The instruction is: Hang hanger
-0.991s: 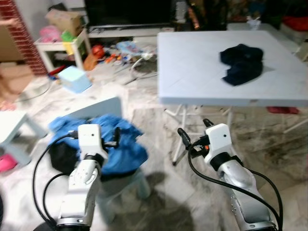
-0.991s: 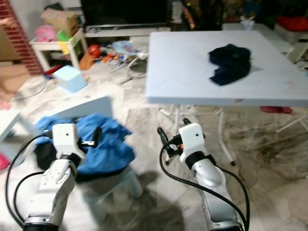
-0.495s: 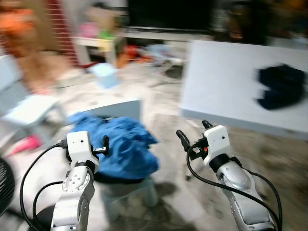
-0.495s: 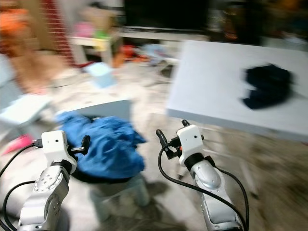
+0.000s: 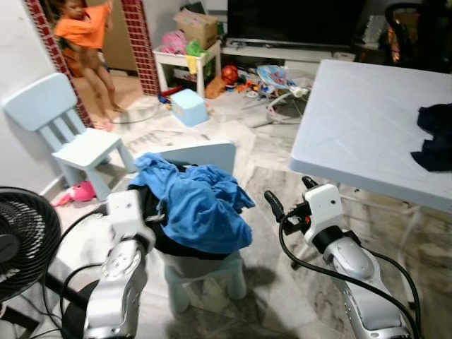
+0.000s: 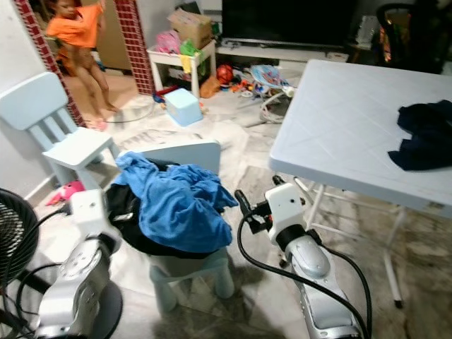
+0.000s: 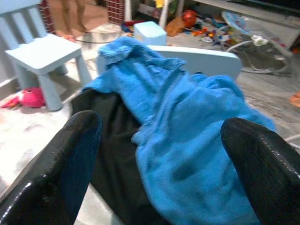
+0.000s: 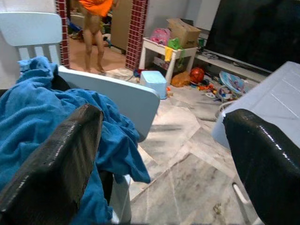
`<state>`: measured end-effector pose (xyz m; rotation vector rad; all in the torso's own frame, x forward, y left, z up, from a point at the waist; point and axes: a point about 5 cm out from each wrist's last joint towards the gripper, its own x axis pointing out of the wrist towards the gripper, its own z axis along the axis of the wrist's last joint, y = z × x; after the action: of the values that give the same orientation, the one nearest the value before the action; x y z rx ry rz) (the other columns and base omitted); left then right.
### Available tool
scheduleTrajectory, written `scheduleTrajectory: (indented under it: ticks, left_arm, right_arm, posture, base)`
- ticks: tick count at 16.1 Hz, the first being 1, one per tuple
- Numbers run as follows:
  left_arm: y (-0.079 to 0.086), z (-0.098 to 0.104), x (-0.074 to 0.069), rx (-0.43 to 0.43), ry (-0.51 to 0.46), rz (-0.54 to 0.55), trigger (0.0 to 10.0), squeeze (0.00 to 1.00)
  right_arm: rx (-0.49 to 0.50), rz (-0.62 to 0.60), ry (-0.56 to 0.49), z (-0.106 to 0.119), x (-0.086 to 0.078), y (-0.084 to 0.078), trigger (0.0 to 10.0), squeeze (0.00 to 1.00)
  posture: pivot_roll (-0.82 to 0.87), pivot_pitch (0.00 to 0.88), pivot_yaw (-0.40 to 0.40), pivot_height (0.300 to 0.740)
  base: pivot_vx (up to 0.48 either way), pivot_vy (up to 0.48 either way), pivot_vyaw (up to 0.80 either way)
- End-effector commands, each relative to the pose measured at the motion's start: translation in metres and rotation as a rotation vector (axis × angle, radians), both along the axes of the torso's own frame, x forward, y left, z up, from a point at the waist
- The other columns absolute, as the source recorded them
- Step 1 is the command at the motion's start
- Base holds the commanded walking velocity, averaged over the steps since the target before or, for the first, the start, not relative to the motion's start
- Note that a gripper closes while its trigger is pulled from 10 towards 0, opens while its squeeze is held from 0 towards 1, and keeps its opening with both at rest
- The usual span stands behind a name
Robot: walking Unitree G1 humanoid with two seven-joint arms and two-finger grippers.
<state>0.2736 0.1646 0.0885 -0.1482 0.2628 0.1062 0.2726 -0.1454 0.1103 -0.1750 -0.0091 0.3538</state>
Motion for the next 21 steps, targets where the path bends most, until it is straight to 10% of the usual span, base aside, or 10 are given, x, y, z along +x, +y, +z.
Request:
scheduleTrajectory:
  ticks: [1,10,21]
  left_arm:
    - [0.006,-0.004,0.001,0.005,0.034,0.027,10.0,0.00]
    - [0.010,-0.031,0.022,0.036,0.193,-0.120,10.0,0.00]
    - [0.011,-0.037,0.044,0.098,0.203,-0.034,10.0,0.00]
  right_arm:
    - [-0.006,-0.001,-0.015,0.004,0.001,0.000,10.0,0.00]
    - [0.027,0.020,0.042,0.006,-0.006,-0.006,10.0,0.00]
    - [0.036,0.462,0.320,0.022,-0.065,-0.008,10.0,0.00]
  posture:
    - [-0.11,0.000,-0.001,0.740]
    - [-0.15,0.000,-0.008,0.740]
    - [-0.23,0.000,-0.031,0.740]
  base:
    - [0.000,0.000,0.00]
    - [0.000,0.000,0.00]
    - [0.000,0.000,0.00]
